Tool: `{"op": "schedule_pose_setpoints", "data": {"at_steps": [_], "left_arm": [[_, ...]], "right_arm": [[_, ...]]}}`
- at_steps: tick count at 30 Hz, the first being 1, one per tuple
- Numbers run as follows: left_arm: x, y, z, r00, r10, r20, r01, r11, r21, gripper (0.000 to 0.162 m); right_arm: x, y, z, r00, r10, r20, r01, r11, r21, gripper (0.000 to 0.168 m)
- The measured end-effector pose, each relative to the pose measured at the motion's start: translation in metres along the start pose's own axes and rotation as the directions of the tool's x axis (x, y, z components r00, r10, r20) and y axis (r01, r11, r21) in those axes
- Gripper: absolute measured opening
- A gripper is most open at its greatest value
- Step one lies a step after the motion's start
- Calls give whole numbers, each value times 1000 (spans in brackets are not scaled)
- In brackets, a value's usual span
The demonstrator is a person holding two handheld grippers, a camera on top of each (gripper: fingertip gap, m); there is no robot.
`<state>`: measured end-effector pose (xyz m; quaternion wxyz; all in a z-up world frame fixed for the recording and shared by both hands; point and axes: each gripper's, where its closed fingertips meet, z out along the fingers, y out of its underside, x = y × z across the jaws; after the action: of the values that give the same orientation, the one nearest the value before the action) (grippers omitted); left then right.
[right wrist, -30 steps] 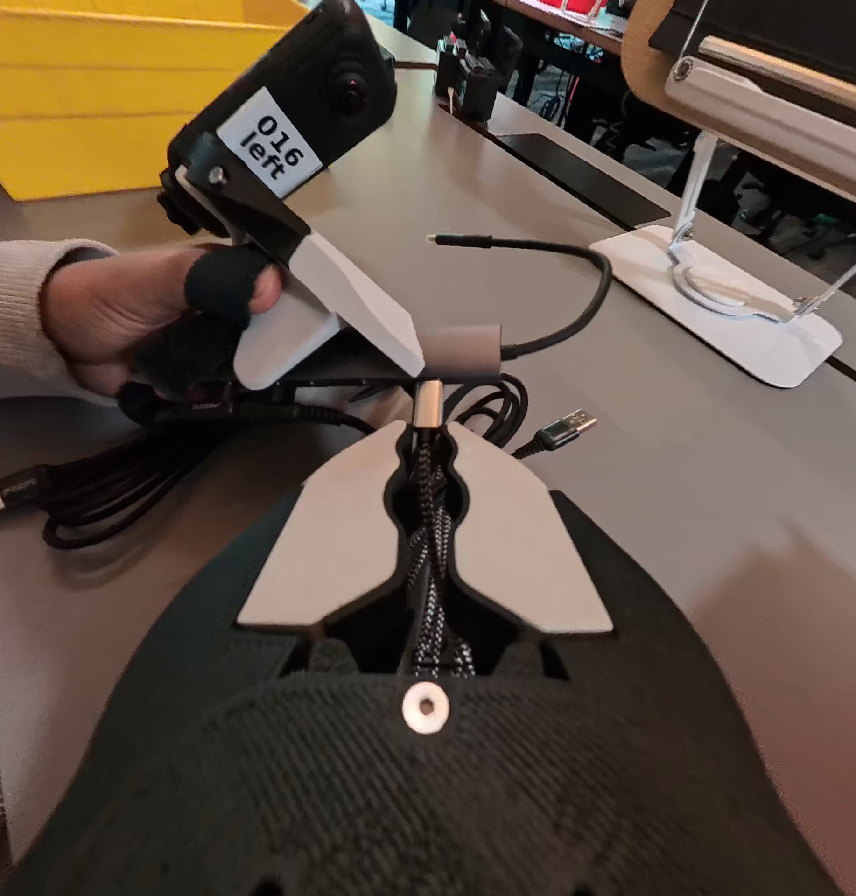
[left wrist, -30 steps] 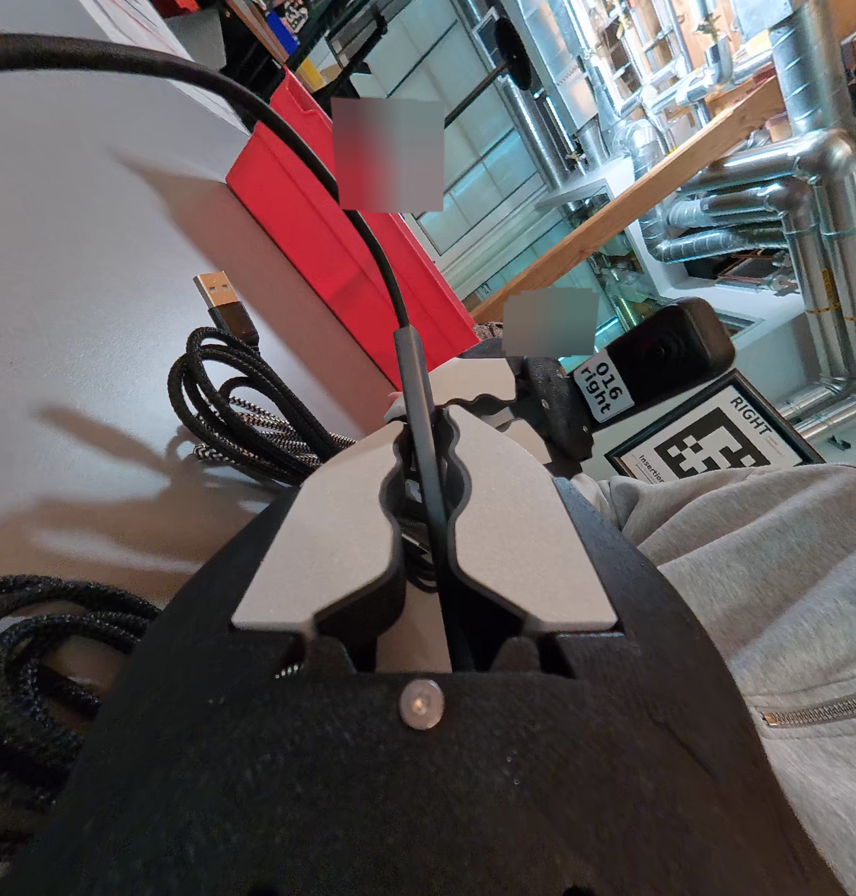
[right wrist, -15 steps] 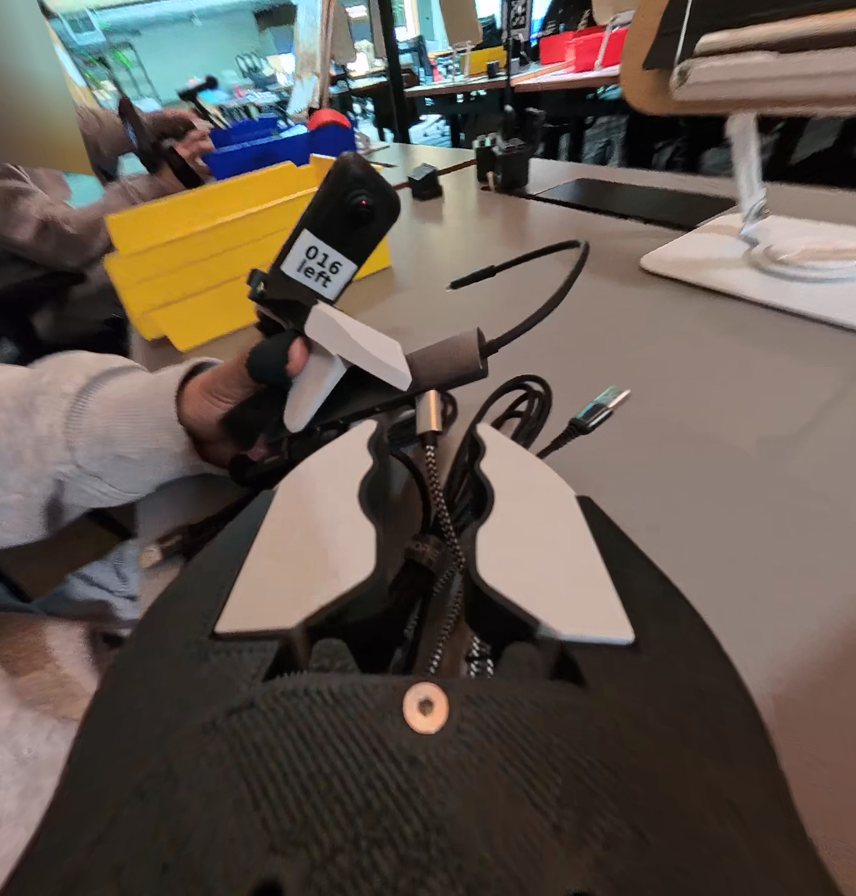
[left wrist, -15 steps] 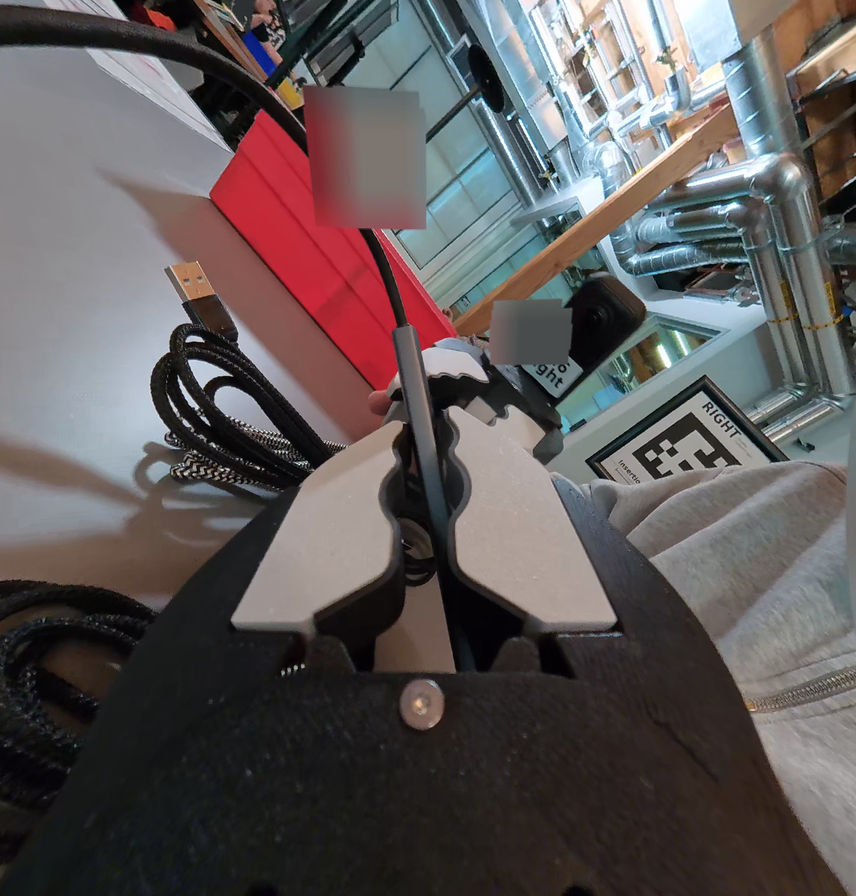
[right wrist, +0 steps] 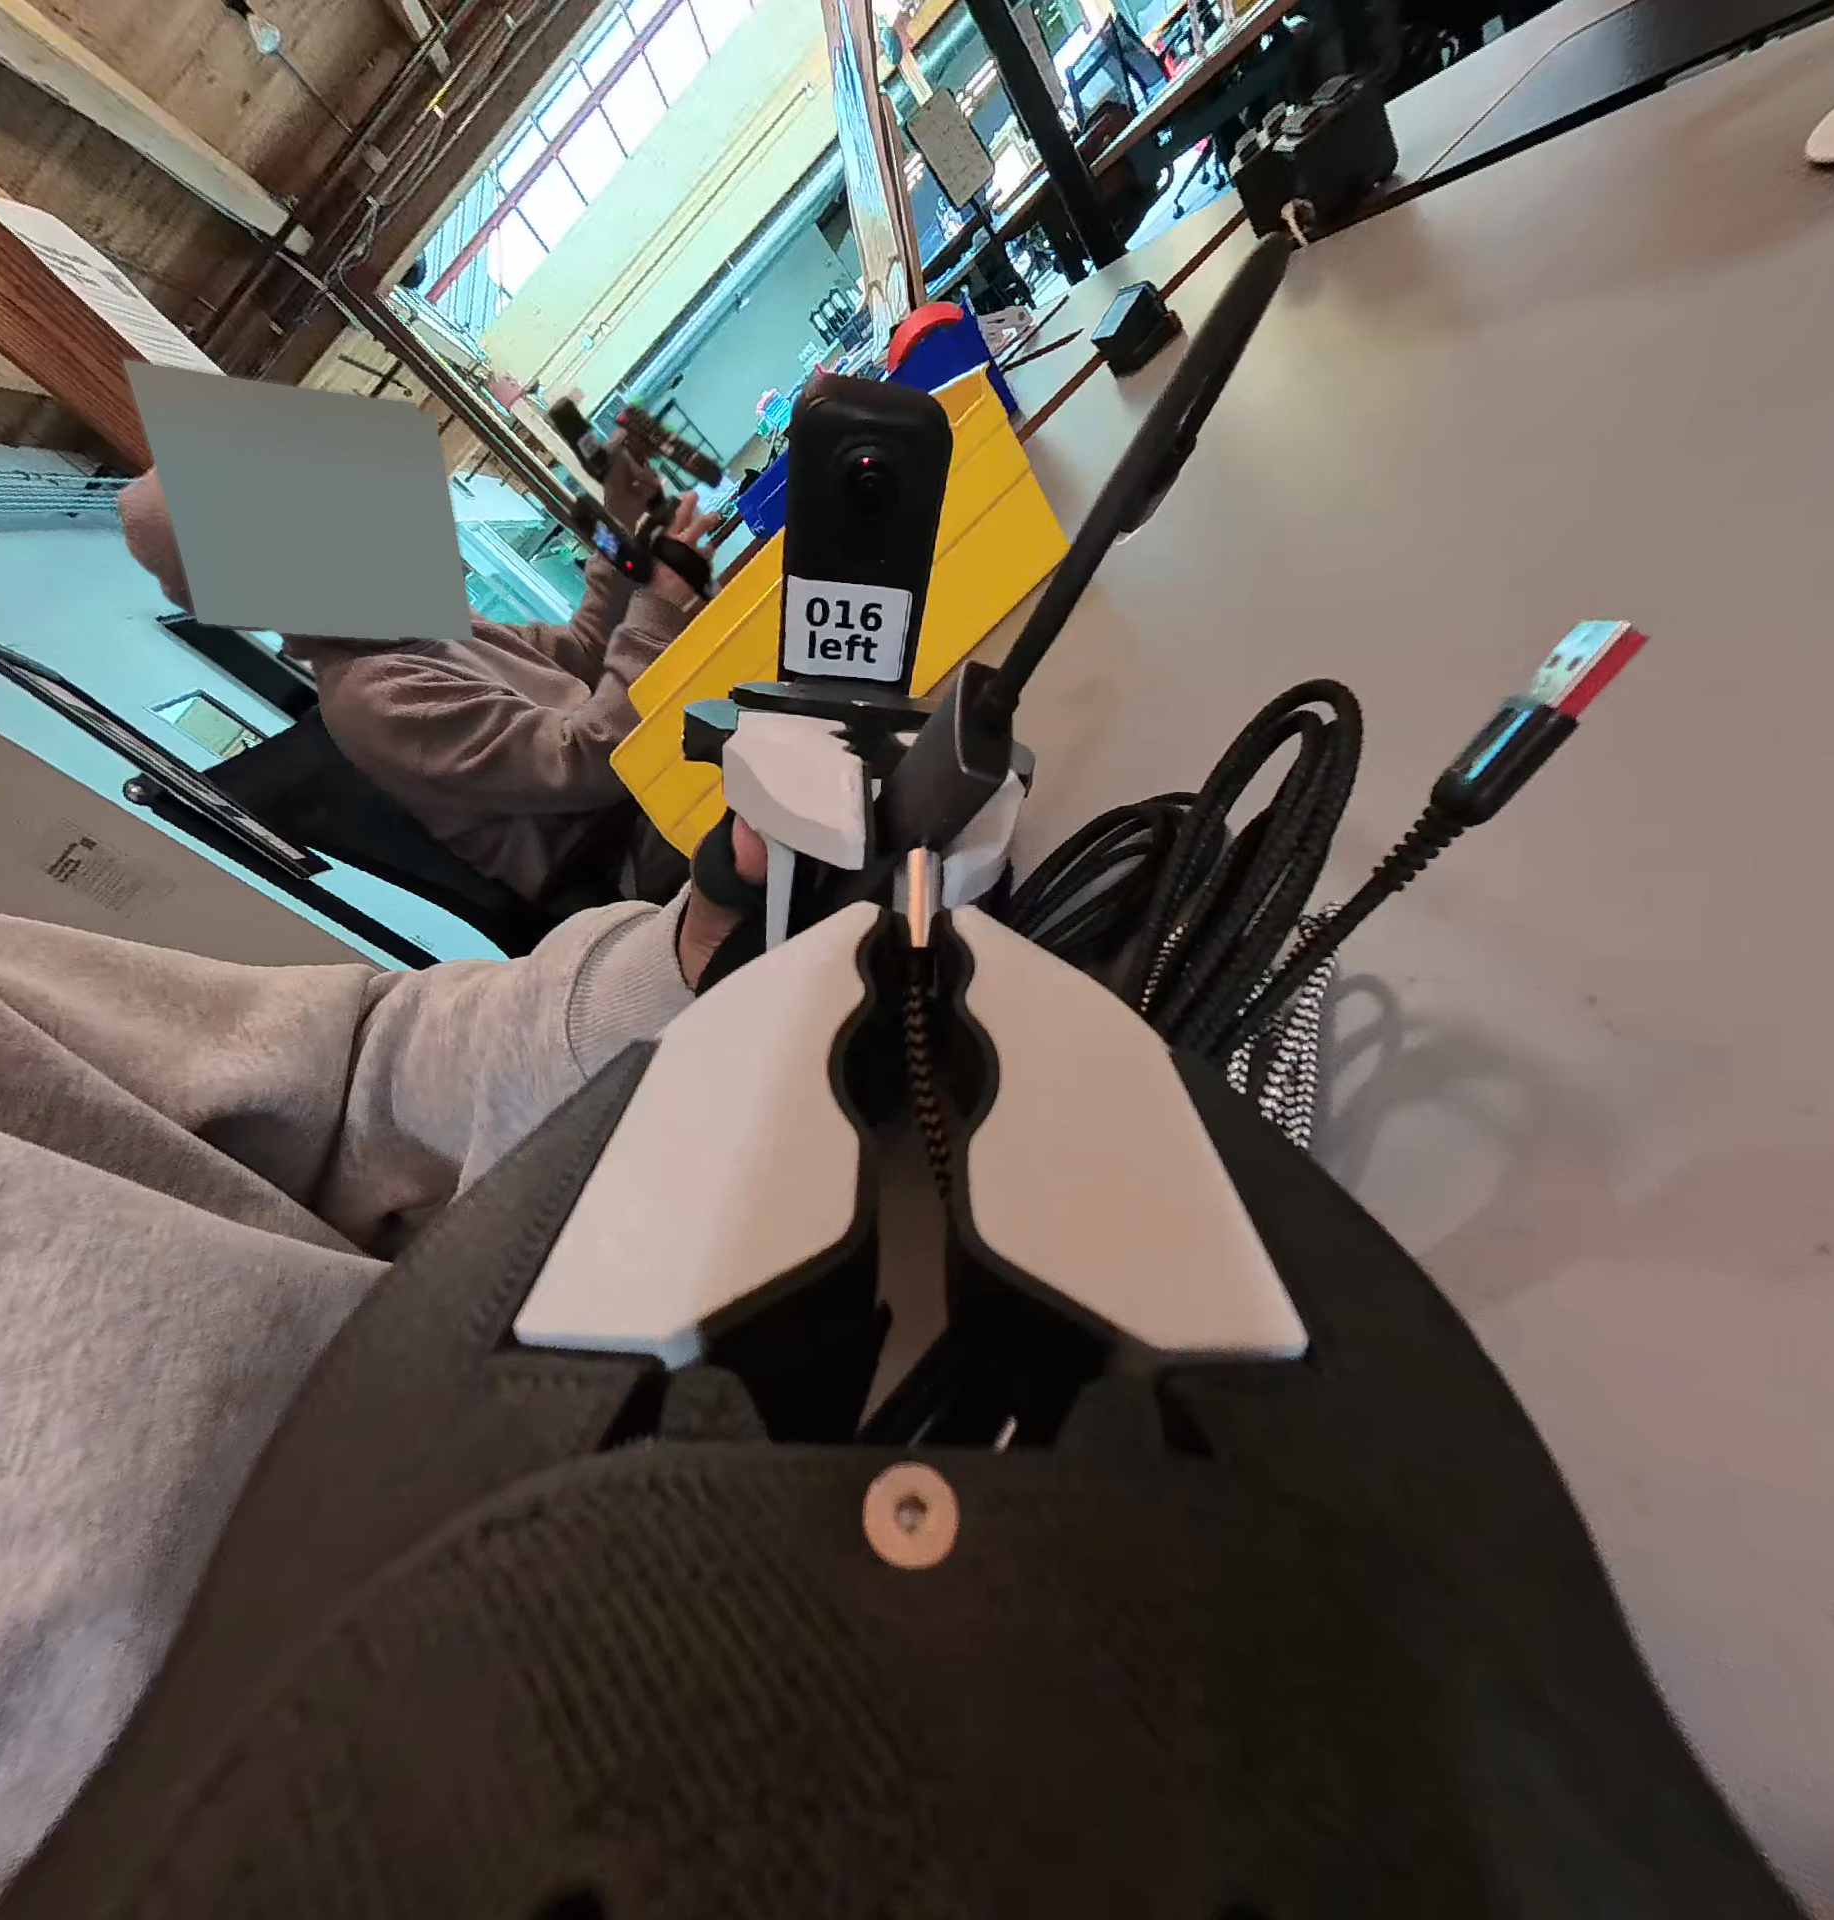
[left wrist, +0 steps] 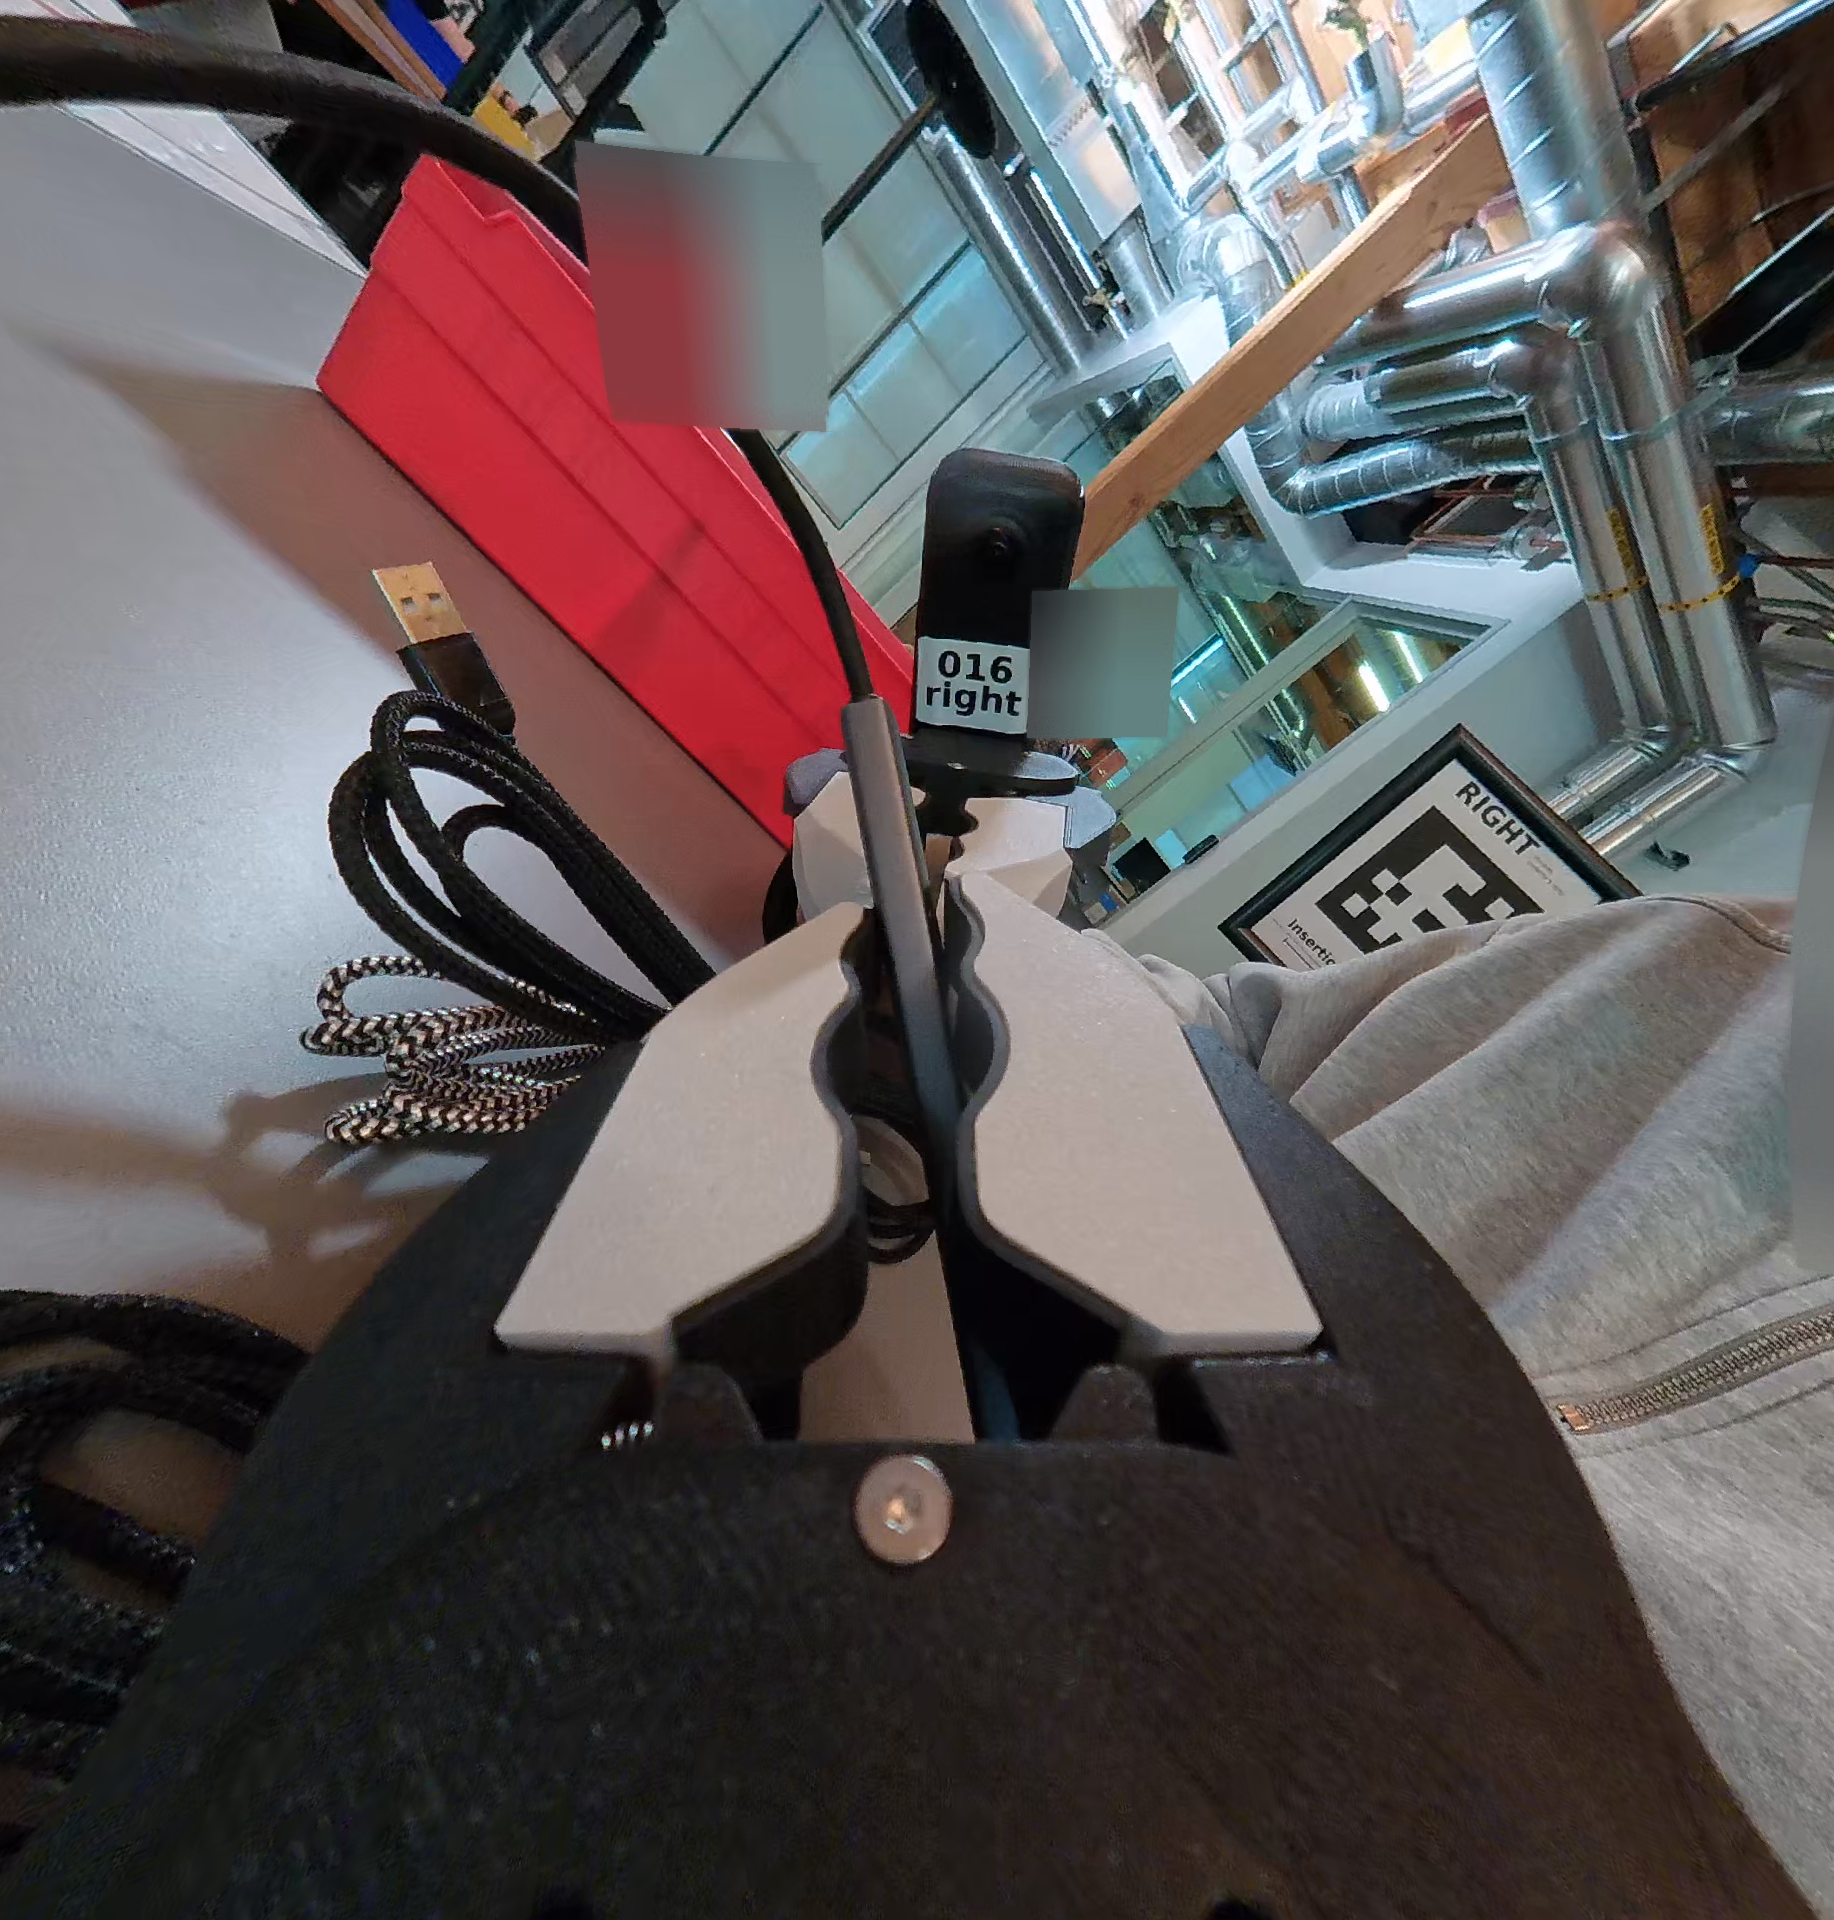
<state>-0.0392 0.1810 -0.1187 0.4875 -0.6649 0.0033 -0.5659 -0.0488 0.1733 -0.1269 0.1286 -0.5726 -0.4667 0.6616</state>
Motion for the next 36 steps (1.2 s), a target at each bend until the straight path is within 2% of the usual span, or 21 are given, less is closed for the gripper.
{"op": "schedule_pose_setpoints", "data": {"at_steps": [3, 6, 11, 14, 15, 19, 30, 36], "left_arm": [[2, 0, 0, 1000, 14, -10, -14, 1000, 4, 11], [4, -1, 0, 999, 9, -31, -9, 1000, 11, 27], [4, 0, 0, 996, -58, -73, 57, 998, -5, 36], [3, 9, 3, 994, -87, -69, 82, 994, -73, 31], [1, 9, 3, 996, -82, -44, 79, 994, -74, 22], [-4, 6, 3, 996, -88, -2, 87, 995, -51, 11], [-6, 1, 1, 997, -71, 27, 71, 997, -10, 11], [-6, -1, 3, 998, -56, 35, 56, 998, 6, 11]], "right_arm": [[-1, 0, -1, 1000, -4, 4, 4, 1000, -4, 8], [0, 2, -2, 1000, 10, 9, -10, 1000, -24, 8], [-1, 6, -2, 1000, -4, 16, 4, 999, -48, 7], [-2, 8, -1, 1000, -16, 15, 17, 998, -59, 8], [-3, 8, -1, 1000, -14, 16, 15, 998, -60, 8], [2, 8, -1, 1000, 25, -5, -25, 998, -56, 8], [6, 4, 1, 998, 18, -54, -19, 1000, -17, 8], [10, 1, -2, 976, -157, -154, 148, 987, -70, 9]]}}
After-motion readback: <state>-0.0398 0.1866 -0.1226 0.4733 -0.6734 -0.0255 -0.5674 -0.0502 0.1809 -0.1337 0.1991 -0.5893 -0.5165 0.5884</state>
